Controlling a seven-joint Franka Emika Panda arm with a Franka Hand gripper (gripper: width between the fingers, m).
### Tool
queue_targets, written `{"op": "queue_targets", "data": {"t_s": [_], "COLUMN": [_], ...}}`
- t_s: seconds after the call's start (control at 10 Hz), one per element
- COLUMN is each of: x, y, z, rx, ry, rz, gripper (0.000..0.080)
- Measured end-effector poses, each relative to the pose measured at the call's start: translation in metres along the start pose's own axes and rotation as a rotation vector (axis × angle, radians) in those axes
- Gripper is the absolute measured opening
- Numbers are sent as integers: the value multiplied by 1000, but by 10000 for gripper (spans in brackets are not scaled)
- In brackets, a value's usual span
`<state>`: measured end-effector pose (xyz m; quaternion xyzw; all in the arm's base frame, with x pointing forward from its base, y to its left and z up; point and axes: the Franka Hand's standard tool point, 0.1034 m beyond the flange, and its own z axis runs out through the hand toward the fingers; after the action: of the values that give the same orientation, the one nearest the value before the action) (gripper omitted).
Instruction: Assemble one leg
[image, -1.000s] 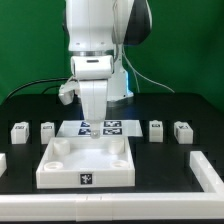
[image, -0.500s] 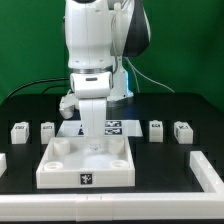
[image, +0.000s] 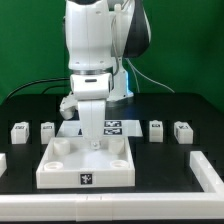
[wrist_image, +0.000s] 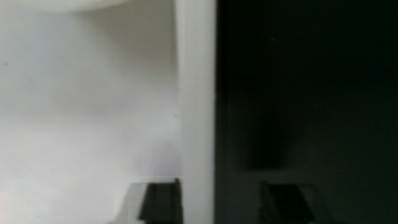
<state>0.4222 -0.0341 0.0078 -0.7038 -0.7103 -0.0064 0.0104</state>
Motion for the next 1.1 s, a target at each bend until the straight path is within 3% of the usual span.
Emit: {"op": "queue_targets", "data": {"t_s": [0.1,0.7,1.1], "x": [0,4,63], "y": [0,1,34], "z": [0,0,1], "rx": [0,1,0], "ry": [0,2,26], "rz": [0,25,47], "gripper": [67,57,58]}}
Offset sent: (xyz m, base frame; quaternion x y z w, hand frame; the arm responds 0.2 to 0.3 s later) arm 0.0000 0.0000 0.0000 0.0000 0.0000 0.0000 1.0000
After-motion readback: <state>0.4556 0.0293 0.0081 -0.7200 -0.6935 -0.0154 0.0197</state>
